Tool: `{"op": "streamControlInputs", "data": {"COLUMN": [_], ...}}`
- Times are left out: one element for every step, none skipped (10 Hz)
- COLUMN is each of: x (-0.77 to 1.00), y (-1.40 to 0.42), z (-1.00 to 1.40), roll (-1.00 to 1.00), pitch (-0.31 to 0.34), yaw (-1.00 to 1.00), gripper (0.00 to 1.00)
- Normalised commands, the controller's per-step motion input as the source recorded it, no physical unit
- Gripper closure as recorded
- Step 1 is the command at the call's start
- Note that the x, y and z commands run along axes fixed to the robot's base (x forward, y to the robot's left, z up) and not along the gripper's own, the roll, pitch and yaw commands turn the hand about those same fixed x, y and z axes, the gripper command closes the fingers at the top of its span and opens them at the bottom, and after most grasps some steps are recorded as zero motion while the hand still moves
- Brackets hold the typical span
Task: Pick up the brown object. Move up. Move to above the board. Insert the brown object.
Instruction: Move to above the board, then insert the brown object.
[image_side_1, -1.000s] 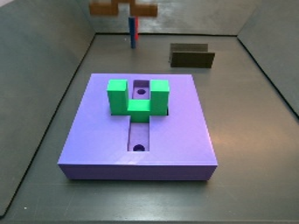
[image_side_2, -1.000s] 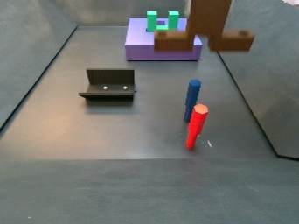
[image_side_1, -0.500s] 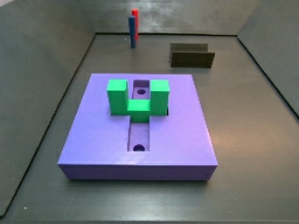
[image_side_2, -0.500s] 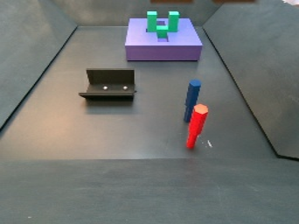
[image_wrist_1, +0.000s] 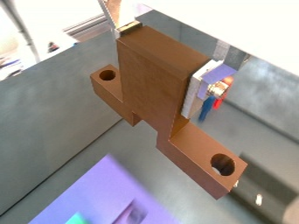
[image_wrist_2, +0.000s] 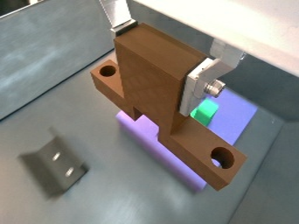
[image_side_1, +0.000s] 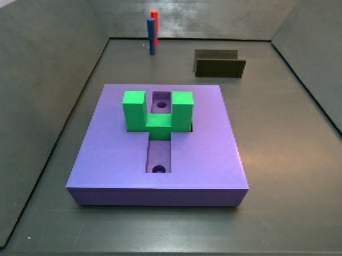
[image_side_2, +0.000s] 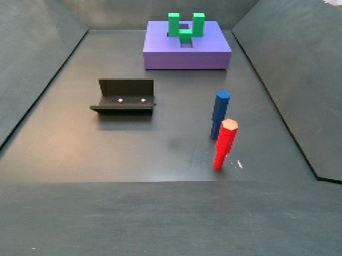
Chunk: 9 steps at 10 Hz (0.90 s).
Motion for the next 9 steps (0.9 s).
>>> {"op": "streamControlInputs", "data": {"x": [0.37,0.39,0.3,0.0,-0.02,0.0,-0.04,-0.03,-0.05], "y": [-1.4,-1.4,-0.93,-0.04,-0.16,-0.05,0.0,0.0,-0.04], "z": [0.2,0.2,0.14,0.0,-0.46,-0.66,-0.82,-0.53,-0.04], "roll": [0.0,0.02,0.02,0.0,0.0,-0.03,0.0,0.0,0.0], "pitch": [0.148,0.143,0.145,0.0,-0.22,-0.237,0.0,0.13,-0.004], "yaw": [0.01,0.01,0.01,0.0,-0.77,-0.97,-1.0,-1.0,-0.15], "gripper": [1.0,1.0,1.0,1.0,1.0,1.0,1.0,1.0,1.0]}}
